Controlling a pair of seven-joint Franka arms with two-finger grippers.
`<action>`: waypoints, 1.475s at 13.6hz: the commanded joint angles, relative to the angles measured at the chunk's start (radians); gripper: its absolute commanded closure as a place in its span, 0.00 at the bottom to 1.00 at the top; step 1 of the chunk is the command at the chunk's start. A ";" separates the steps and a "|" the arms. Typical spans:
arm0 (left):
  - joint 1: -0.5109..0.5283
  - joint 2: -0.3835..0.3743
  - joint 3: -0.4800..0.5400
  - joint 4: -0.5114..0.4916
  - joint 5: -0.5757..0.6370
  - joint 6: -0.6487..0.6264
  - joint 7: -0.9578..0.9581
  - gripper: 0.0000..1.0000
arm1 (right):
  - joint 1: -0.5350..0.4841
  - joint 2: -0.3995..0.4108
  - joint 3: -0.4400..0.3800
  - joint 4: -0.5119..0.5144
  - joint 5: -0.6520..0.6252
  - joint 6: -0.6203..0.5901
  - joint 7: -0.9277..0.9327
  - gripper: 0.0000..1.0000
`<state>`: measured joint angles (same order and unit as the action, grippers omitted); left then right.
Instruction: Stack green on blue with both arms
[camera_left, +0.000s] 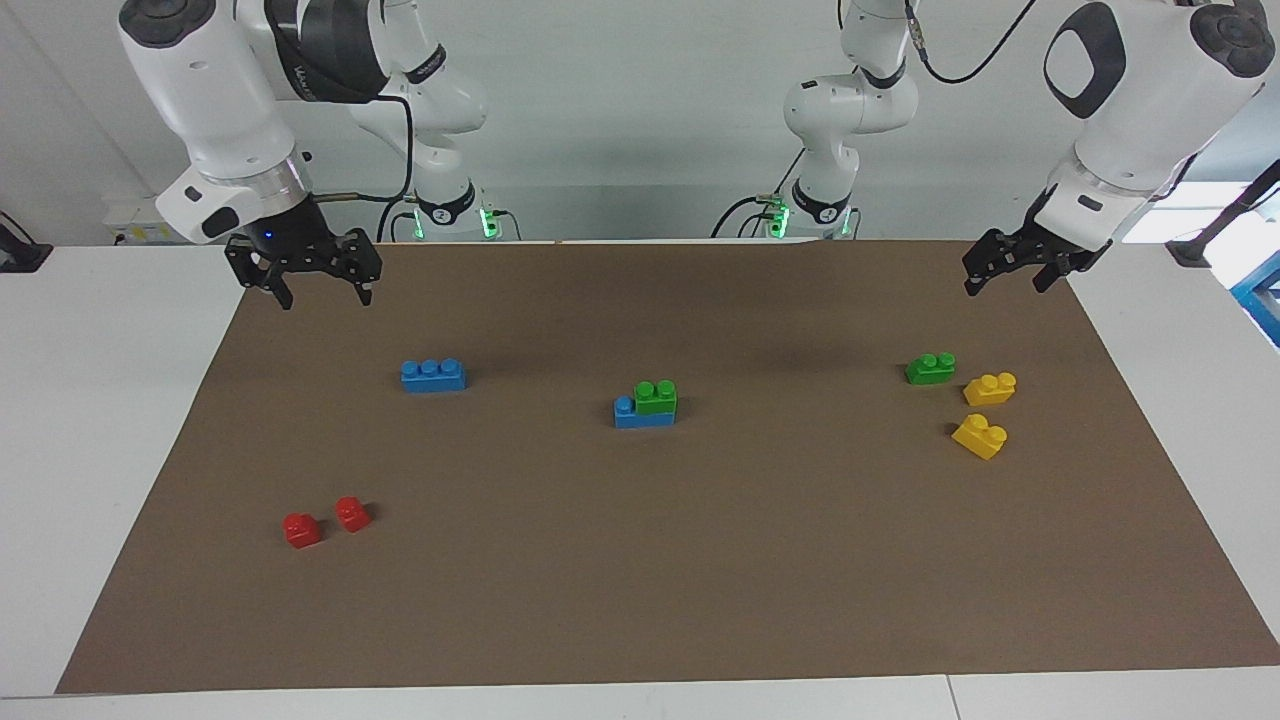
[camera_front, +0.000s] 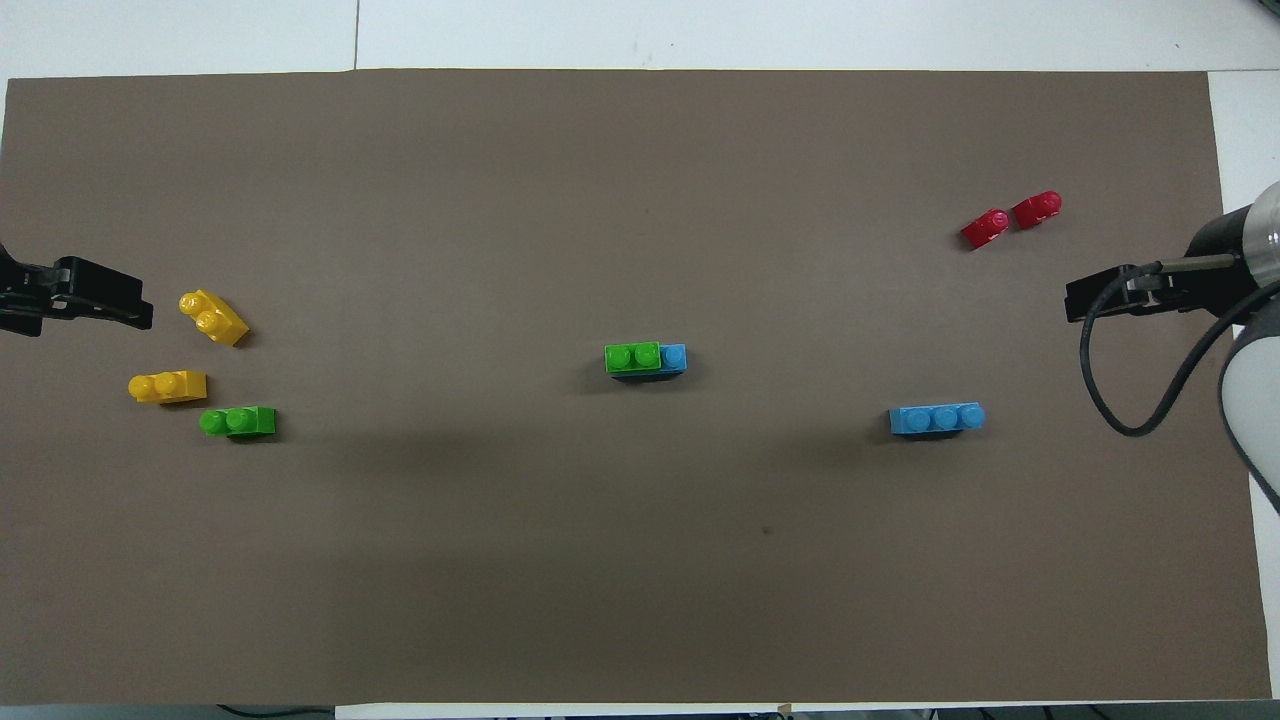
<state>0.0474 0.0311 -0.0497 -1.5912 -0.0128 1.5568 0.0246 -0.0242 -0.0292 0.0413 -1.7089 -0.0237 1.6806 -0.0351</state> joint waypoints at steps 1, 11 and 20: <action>0.012 0.023 -0.004 0.040 -0.018 -0.030 0.018 0.00 | -0.016 0.015 0.009 0.028 -0.007 -0.038 -0.022 0.03; 0.012 0.021 -0.004 0.042 -0.016 -0.029 0.018 0.00 | -0.016 0.011 0.009 0.028 0.001 -0.068 -0.019 0.00; 0.011 0.021 -0.004 0.040 -0.018 -0.018 0.018 0.00 | -0.014 0.008 0.009 0.026 0.001 -0.076 -0.015 0.00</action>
<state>0.0474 0.0359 -0.0494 -1.5829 -0.0131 1.5565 0.0252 -0.0242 -0.0282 0.0413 -1.7028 -0.0236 1.6297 -0.0351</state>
